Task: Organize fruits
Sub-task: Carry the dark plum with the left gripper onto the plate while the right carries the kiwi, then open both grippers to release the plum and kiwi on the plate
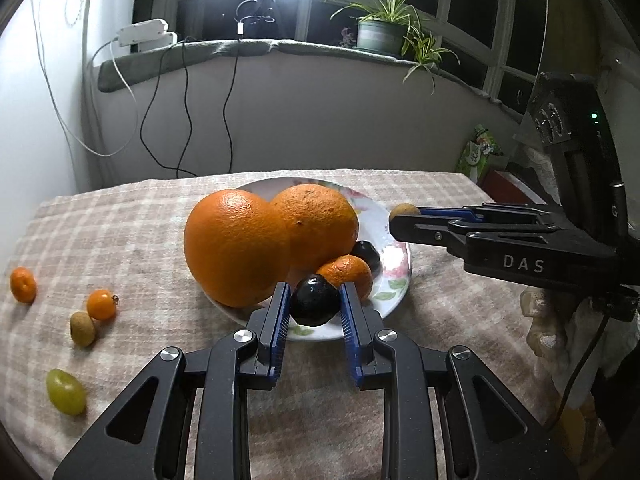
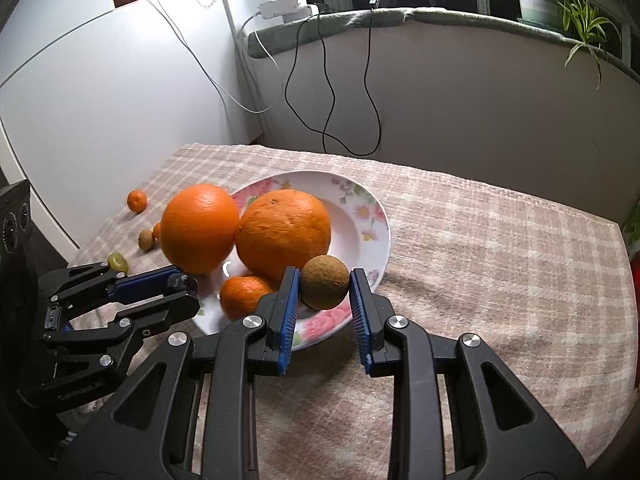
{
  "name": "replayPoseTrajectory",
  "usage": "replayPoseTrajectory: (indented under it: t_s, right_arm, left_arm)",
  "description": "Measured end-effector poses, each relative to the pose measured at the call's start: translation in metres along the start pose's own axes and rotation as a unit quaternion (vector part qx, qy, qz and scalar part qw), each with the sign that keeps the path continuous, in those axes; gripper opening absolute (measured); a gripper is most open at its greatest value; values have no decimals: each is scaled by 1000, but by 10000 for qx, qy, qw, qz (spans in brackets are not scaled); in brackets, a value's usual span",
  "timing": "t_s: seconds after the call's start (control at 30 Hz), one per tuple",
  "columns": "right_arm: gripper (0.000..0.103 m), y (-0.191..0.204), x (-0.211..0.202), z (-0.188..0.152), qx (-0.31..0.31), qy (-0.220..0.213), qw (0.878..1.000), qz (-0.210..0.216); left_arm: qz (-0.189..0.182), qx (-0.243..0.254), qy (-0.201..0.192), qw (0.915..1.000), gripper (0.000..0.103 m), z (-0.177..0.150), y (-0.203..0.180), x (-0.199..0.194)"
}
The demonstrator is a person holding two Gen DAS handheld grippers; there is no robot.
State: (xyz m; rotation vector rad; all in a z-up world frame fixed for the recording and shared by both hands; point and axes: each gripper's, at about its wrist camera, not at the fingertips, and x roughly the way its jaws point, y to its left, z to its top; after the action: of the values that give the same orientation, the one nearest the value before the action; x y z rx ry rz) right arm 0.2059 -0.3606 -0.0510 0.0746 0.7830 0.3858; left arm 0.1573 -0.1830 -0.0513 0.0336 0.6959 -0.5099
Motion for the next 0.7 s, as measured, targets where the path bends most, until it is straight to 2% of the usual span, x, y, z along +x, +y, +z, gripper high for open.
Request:
replayPoseTrajectory:
  t_s: [0.6, 0.7]
  right_arm:
    - [27, -7, 15, 2, 19, 68, 10000, -18]
    - [28, -7, 15, 2, 21, 82, 10000, -15]
  left_arm:
    - [102, 172, -4, 9998, 24, 2, -5, 4]
    - [125, 164, 8, 9998, 30, 2, -4, 5]
